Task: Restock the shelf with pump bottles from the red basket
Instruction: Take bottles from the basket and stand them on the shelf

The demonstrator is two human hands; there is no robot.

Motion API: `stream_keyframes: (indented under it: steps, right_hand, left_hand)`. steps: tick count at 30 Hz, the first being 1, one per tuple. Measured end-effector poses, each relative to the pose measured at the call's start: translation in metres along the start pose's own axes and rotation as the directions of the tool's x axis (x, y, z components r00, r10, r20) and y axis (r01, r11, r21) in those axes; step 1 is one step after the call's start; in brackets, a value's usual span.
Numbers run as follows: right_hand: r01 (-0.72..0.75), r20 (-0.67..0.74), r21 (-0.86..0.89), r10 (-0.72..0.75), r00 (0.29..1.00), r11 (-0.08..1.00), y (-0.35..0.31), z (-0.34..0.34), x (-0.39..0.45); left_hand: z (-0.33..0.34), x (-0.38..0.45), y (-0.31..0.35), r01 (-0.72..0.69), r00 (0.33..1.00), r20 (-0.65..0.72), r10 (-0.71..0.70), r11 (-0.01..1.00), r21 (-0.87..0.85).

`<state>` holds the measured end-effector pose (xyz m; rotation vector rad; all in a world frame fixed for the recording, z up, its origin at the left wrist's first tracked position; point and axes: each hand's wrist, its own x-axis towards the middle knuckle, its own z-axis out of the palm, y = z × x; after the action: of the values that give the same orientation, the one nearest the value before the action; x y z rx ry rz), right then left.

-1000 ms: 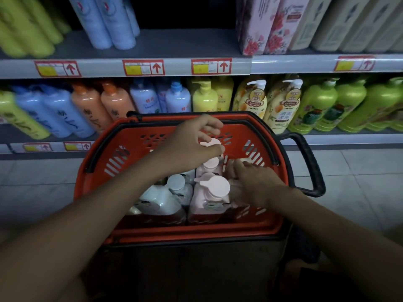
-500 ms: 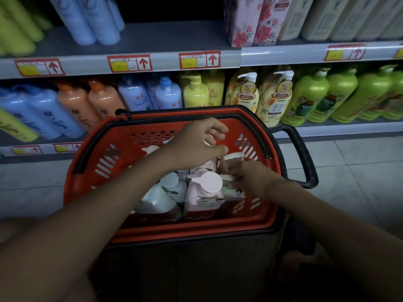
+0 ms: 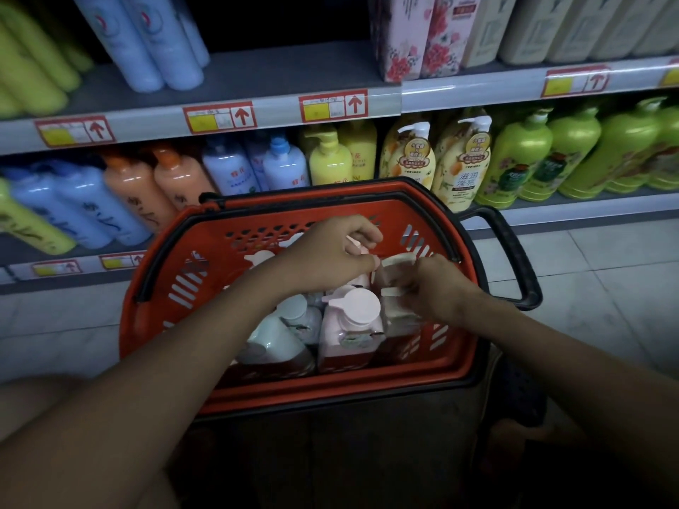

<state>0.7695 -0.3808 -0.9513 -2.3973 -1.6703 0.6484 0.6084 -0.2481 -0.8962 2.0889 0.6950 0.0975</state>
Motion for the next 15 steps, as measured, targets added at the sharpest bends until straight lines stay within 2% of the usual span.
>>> stream_keyframes:
  steps: [3,9,15]
  right_hand:
    - [0.033,-0.087,-0.027,-0.036,0.996,0.999,0.002,-0.019,-0.002]
    - [0.072,-0.187,0.046,-0.063,0.98,0.996,-0.007,-0.073,-0.021]
    - [0.137,-0.291,0.022,-0.125,0.948,0.99,-0.032,-0.142,-0.046]
  left_hand:
    - [-0.002,0.0,0.003,-0.005,1.0,0.012,0.005,1.0,-0.01]
    - [0.003,-0.001,0.009,0.005,0.999,0.052,-0.005,1.0,0.003]
    - [0.005,-0.011,0.021,-0.036,0.994,0.098,0.044,0.996,-0.076]
